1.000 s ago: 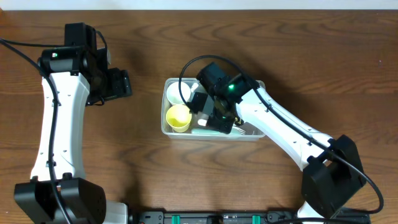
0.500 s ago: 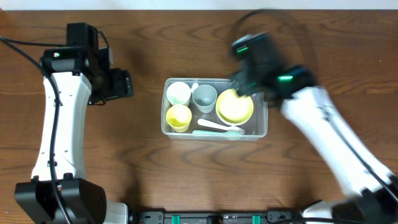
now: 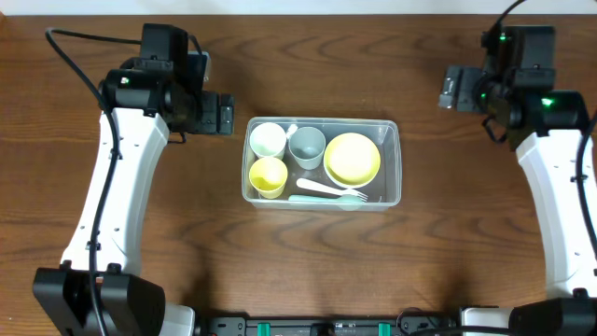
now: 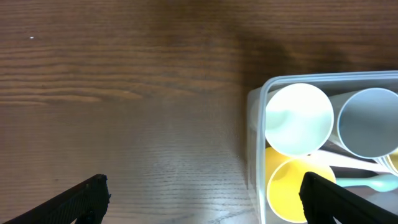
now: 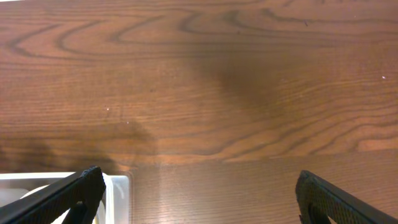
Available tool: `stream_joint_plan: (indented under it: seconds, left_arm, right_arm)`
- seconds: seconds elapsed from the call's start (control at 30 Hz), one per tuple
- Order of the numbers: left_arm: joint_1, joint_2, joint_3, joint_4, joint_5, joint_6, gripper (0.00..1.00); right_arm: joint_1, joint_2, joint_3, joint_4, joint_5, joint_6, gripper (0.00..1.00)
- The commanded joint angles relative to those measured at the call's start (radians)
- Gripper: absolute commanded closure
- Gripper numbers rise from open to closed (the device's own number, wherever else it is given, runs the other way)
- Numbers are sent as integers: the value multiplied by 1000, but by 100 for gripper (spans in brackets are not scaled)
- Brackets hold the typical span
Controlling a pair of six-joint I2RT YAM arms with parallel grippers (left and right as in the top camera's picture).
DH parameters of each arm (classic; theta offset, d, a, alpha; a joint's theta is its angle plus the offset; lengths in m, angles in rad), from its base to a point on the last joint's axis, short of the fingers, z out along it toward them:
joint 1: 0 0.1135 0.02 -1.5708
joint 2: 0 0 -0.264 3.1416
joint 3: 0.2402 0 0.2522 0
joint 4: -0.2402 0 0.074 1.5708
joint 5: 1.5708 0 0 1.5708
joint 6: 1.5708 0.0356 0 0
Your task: Pack container
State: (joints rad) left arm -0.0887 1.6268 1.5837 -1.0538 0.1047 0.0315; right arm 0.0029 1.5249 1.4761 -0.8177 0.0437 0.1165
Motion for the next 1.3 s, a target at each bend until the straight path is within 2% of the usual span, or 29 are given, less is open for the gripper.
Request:
stream_joint_plan:
  seconds: [0.0,0.2,0.43,0.57,0.83,0.93,1.1,1.27]
  left_arm:
    - [5,-19,-5,-2,-24,21,2]
    - [17,-67,-5,-51,-22,13,2]
    - [17,-306,-59,-60,-22,12,2]
    - [17,-499,-168,-58,-22,8,2]
    - [17,-949,-466,-56,-23,9,2]
    - [17,-1111,-547,-55,-23,9,2]
    - [17,-1263,-590,-51,-22,9,2]
    - [17,-1279,-590,-51,-21,9,2]
  right_arm:
    - [-10,0,2,3,-44,-32,1]
    - [-9,-67,1,-36,16,56,1]
    - [-8,-227,-37,-140,35,74,1]
    - [9,-369,-187,-106,69,101,1]
    - [114,-777,-687,23,117,175,1]
    - [136,-912,-820,32,146,183,1]
    - [135,-1037,-910,25,146,183,1]
    - [135,-1041,-910,15,113,183,1]
